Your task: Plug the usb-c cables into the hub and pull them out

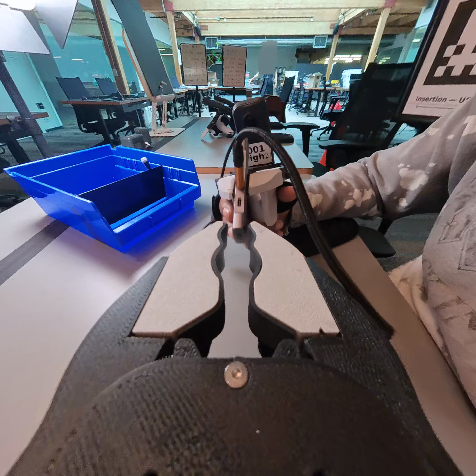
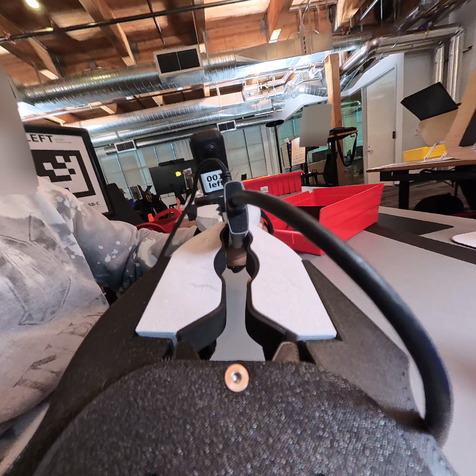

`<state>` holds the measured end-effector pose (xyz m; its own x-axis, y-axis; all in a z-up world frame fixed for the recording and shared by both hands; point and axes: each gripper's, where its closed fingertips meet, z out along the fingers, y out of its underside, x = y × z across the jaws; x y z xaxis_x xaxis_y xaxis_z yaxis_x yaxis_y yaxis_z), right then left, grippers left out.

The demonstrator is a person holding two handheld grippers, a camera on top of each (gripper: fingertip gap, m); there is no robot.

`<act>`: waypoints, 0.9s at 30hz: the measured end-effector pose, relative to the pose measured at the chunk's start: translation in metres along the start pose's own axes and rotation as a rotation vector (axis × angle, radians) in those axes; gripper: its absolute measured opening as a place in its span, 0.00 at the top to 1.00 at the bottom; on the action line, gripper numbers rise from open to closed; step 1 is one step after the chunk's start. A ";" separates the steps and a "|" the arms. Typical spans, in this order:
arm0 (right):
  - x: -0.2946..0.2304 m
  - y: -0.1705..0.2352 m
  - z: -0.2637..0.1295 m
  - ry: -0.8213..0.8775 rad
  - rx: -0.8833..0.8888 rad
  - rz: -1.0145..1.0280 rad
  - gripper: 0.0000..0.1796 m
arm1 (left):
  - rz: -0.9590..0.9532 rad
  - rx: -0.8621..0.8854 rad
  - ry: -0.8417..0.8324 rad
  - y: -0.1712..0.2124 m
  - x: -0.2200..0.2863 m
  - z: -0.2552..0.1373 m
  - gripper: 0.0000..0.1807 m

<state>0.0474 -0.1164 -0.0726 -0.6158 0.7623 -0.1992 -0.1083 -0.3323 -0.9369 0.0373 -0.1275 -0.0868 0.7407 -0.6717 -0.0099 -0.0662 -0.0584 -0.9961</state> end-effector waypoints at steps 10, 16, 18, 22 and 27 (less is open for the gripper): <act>-0.002 0.010 0.006 -0.001 -0.052 -0.010 0.93 | 0.063 -0.103 -0.006 0.013 0.004 0.004 0.95; -0.013 0.017 0.005 -0.047 -0.125 -0.075 0.93 | 0.048 -0.150 0.087 0.019 0.015 0.003 0.95; -0.014 0.019 0.005 -0.042 -0.140 -0.100 0.94 | 0.047 -0.156 0.100 0.021 0.017 0.004 0.95; -0.011 0.013 0.004 -0.022 -0.126 -0.114 0.95 | 0.042 -0.145 0.097 0.018 0.013 0.003 0.94; 0.000 -0.002 -0.004 0.040 -0.071 -0.121 0.95 | 0.082 -0.195 -0.046 0.012 -0.023 -0.025 0.87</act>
<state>0.0504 -0.1135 -0.0718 -0.5698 0.8165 -0.0934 -0.1238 -0.1976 -0.9724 0.0030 -0.1314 -0.0960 0.7569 -0.6461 -0.0982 -0.2521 -0.1500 -0.9560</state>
